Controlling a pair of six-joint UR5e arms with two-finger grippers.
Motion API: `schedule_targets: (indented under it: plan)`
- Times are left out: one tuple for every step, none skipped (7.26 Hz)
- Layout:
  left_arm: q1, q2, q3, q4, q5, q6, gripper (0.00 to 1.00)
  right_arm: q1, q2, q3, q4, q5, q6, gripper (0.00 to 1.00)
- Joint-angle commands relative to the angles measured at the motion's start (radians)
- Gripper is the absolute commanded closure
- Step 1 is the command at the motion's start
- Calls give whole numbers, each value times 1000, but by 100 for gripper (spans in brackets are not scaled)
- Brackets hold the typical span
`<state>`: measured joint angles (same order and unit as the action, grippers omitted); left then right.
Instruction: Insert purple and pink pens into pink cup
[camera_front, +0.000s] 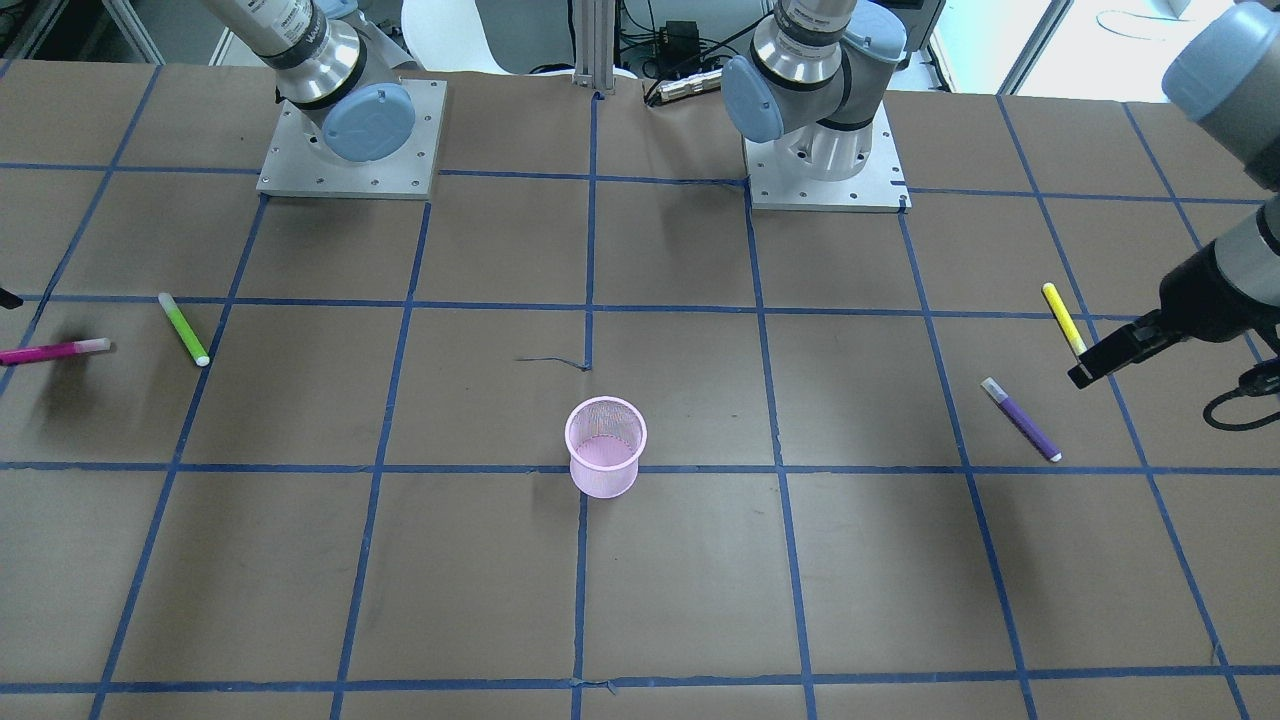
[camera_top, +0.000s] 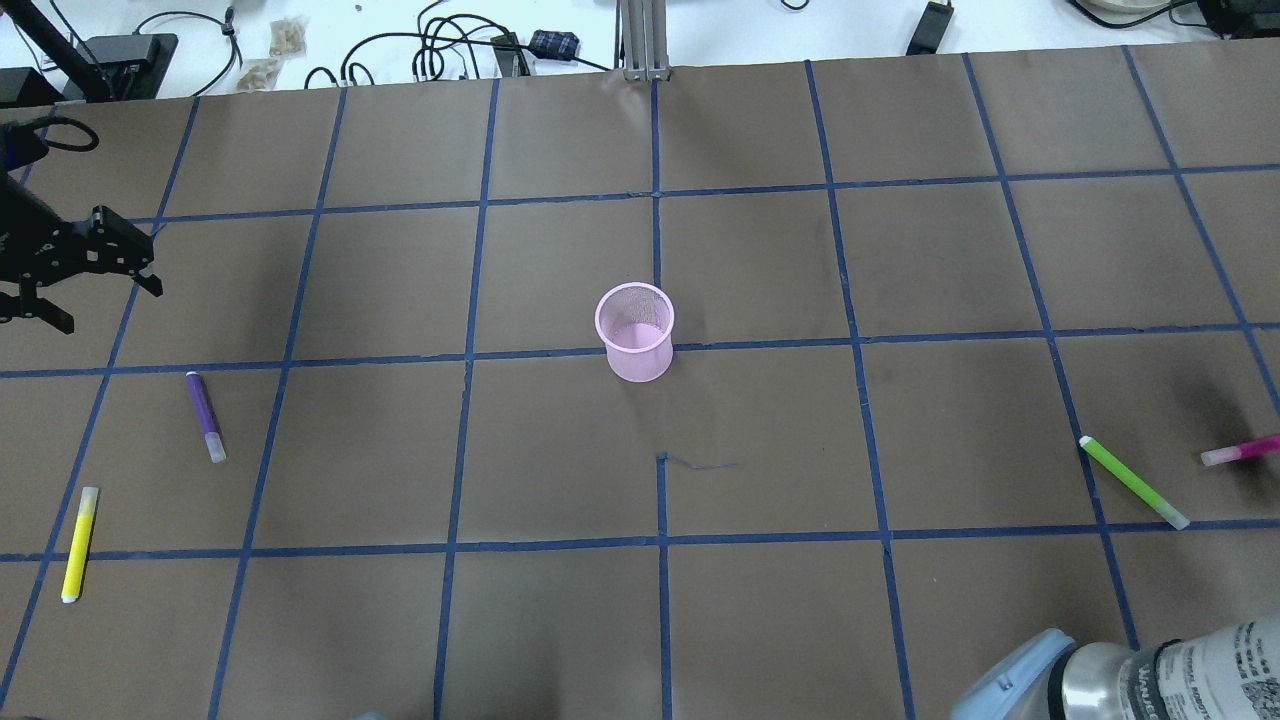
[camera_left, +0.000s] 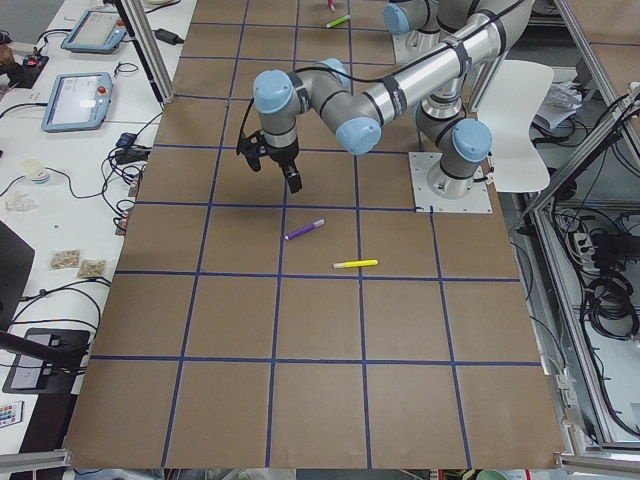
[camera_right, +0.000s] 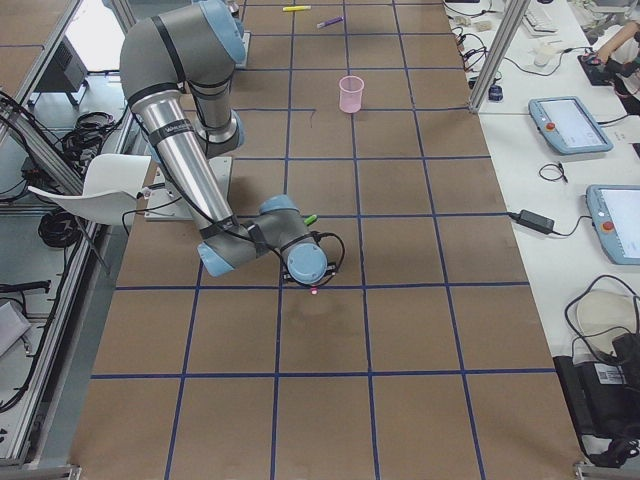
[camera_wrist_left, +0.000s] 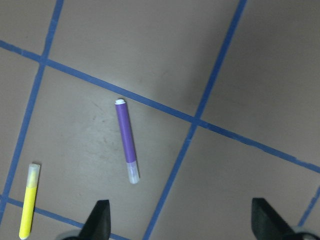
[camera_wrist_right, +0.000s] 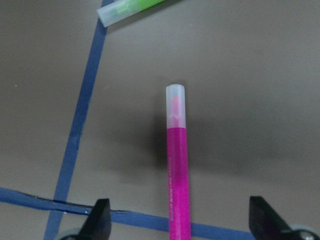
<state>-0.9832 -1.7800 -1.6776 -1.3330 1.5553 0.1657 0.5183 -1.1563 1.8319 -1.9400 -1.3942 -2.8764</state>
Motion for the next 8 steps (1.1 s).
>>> schedule_targets:
  plan:
    - [41,-85,-30,130,0,41,0,-7,47,-6,3,0,-60,12]
    - [41,-113,-43,165,-3,40,0,-7,49,-6,3,1,-93,14]
    - [40,-139,-72,272,0,49,0,-7,47,-6,6,0,-87,27]
    - [41,-151,-106,317,2,49,0,-7,44,-6,7,0,-78,50]
    - [40,-173,-119,334,0,34,0,-7,44,-6,7,1,-78,65]
    - [40,-191,-117,336,-3,26,0,-7,41,-6,7,4,-77,75]
    - [40,-214,-120,344,-7,17,0,-7,38,-6,9,6,-58,85]
    - [40,-240,-122,386,-3,17,0,-7,37,-8,15,4,-26,91]
